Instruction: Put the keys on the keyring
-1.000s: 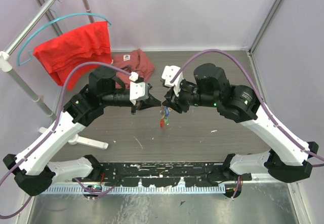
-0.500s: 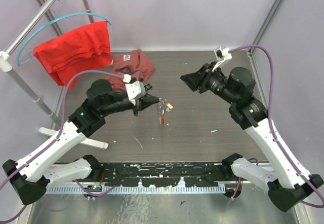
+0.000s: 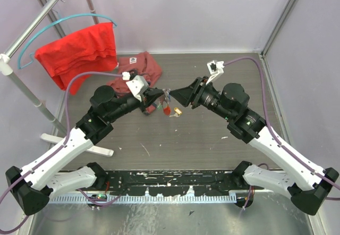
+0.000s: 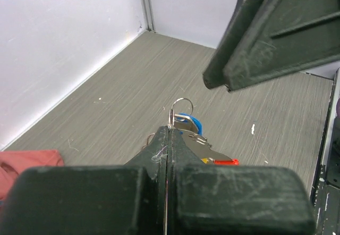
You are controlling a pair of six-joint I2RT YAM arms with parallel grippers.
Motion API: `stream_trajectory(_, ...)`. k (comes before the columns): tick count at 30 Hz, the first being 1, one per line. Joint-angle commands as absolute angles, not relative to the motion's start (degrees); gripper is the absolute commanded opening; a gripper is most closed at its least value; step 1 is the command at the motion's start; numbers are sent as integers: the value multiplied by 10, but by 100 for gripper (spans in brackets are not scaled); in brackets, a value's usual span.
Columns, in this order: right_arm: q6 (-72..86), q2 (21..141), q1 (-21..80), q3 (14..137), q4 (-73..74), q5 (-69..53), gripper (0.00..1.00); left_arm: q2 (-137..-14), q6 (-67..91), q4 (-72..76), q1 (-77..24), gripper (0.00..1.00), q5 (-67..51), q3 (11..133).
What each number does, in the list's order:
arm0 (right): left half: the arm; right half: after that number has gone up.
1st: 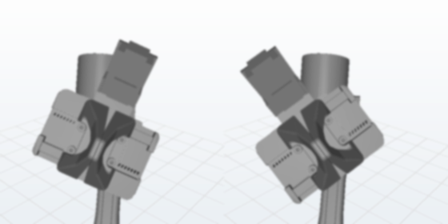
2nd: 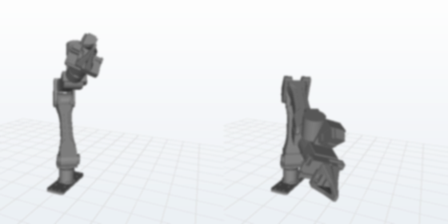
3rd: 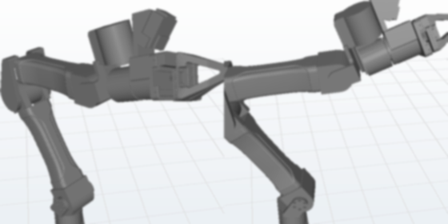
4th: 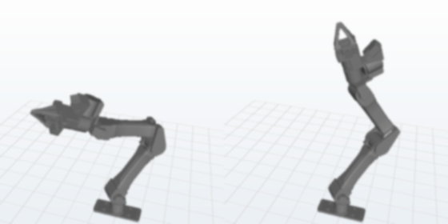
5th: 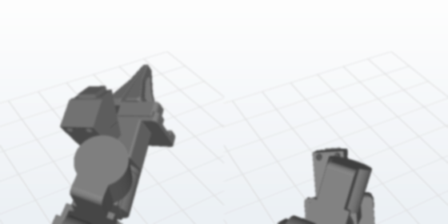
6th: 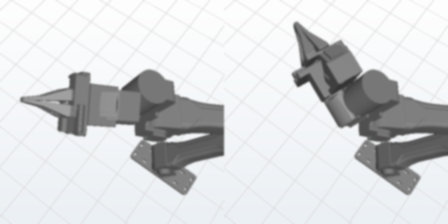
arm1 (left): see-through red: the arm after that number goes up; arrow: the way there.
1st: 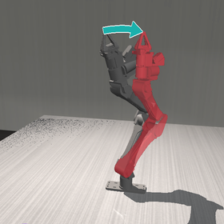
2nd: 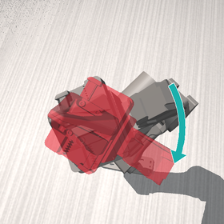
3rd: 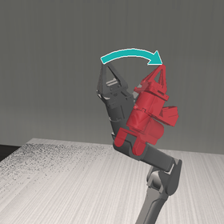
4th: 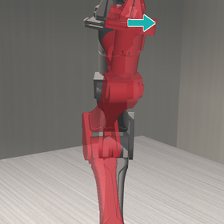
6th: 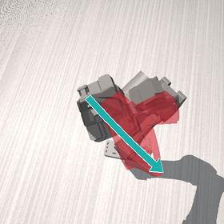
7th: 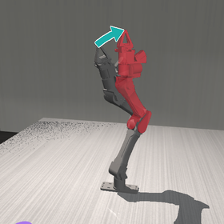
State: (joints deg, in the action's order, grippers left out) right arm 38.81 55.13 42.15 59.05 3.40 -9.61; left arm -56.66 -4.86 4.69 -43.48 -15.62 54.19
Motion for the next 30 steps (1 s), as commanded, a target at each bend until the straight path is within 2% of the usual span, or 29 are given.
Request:
stream_trajectory(1,381,569,422,620,-24,-44,44,-559,-36,100,-432,0,-148,539)
stream_trajectory(8,373,585,432,626,-17,-37,41,-550,-35,99,-431,0,-156,539)
stream_trajectory(30,378,590,437,619,-36,-45,10,-551,-35,101,-431,0,-177,540)
